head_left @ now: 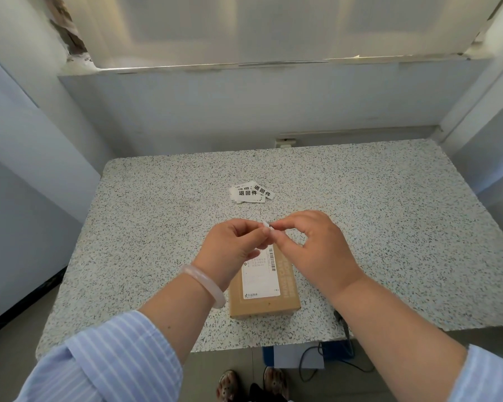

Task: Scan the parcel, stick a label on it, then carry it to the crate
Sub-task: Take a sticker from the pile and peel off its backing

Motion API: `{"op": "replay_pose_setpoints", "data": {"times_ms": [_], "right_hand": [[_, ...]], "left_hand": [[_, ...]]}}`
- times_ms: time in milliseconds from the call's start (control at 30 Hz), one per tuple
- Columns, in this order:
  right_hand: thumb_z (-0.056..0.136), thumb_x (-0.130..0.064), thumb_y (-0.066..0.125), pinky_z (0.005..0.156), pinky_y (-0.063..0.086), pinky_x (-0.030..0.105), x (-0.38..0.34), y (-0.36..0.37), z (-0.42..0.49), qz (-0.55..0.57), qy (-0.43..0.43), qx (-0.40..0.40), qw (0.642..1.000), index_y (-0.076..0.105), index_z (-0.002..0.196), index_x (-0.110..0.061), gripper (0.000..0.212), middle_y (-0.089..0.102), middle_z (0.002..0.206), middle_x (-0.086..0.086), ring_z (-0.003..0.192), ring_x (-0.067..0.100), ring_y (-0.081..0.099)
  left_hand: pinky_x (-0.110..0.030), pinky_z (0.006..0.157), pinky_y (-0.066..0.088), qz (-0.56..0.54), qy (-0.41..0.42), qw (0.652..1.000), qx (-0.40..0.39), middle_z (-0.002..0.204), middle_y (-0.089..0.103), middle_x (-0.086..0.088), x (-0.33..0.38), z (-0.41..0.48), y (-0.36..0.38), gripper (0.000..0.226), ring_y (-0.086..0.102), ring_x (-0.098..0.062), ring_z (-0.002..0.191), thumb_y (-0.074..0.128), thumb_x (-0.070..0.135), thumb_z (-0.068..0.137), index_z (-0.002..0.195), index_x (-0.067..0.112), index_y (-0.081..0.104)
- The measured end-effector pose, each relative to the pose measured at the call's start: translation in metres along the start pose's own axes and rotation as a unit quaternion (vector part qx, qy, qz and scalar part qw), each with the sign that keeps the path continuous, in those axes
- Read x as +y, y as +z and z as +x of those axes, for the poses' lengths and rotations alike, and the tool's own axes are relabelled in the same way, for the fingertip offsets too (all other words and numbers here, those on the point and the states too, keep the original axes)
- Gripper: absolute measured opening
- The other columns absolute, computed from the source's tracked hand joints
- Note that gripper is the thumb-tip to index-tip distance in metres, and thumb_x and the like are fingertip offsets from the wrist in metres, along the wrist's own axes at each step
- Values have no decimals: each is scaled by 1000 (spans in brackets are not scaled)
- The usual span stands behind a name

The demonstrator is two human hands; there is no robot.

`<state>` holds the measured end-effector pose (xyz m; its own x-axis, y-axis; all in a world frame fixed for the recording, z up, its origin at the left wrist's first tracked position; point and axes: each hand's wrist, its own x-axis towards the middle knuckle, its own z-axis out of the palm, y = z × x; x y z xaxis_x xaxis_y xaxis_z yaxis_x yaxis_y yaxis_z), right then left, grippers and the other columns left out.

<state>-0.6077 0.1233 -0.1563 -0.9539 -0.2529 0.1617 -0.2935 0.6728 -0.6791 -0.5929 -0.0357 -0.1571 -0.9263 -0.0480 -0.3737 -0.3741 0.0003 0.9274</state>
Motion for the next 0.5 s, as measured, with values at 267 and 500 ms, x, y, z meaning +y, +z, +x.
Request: {"op": "replay_pose_setpoints", "data": {"times_ms": [267, 500], "right_hand": [[85, -32, 69, 87, 41, 25, 3, 0, 3, -32, -23, 5, 999, 75, 96, -20, 17, 69, 93, -10, 97, 10, 54], [85, -28, 67, 81, 48, 36, 4, -2, 5, -72, -71, -5, 995, 75, 93, -20, 14, 71, 85, -8, 87, 13, 59]], "left_hand": [[-25, 71, 57, 106, 56, 993, 5, 78, 76, 2, 0, -1, 2, 6, 71, -12, 79, 67, 16, 85, 86, 18, 73], [-48, 77, 57, 163, 79, 983, 16, 73, 75, 6, 2, 0, 3, 14, 70, -28, 82, 68, 19, 85, 76, 30, 69]]}}
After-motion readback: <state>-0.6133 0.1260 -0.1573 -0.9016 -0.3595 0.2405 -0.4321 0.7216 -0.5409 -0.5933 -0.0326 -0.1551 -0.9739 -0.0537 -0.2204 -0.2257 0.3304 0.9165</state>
